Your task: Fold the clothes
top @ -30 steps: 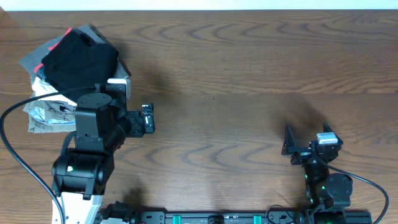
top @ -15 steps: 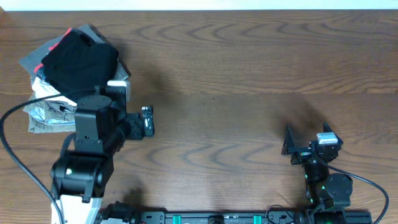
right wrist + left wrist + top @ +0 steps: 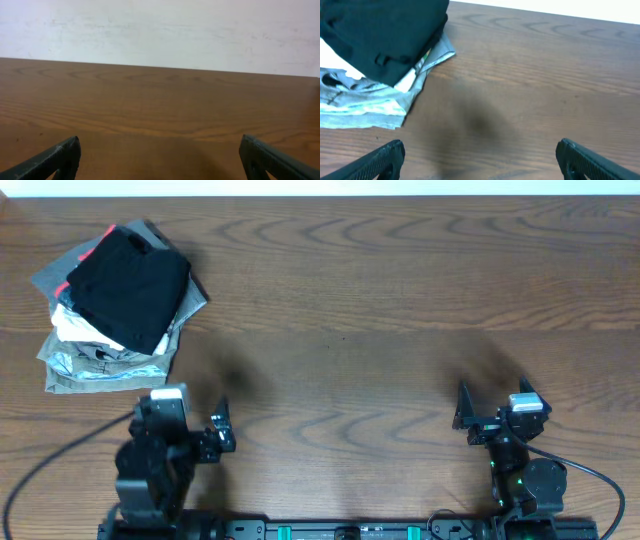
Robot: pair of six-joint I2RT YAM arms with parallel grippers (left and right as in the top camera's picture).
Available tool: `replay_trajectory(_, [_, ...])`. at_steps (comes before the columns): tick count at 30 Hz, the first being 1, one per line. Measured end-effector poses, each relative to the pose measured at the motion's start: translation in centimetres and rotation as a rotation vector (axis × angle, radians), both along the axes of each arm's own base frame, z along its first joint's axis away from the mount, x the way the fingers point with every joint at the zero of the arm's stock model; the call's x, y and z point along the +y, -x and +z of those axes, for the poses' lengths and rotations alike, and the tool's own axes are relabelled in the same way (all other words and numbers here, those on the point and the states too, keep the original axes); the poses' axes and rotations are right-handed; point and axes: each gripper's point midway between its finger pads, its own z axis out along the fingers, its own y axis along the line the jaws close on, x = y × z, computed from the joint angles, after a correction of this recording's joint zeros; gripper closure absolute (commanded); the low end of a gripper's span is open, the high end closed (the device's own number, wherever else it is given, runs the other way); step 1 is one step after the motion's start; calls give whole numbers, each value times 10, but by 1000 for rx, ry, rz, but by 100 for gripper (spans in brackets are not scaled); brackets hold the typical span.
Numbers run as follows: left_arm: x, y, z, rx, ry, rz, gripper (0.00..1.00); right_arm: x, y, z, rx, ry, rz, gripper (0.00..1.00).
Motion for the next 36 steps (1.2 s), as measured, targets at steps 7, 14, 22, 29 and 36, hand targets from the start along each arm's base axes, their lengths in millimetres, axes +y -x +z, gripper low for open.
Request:
replay_trajectory(7, [0,-12,-14,-225,11,4,2,0,0,0,0,0,0,1])
replay_trajectory(14, [-1,-37,-3,-469,21,4,2,0,0,0,0,0,0,1])
replay_trajectory(22, [0,-40,-24,-427,13,7,2,0,0,0,0,0,0,1])
replay_trajectory(29, [2,-39,-33,-384,9,14,2,0,0,0,0,0,0,1])
replay_trajectory(36, [2,-39,-33,-384,9,14,2,0,0,0,0,0,0,1])
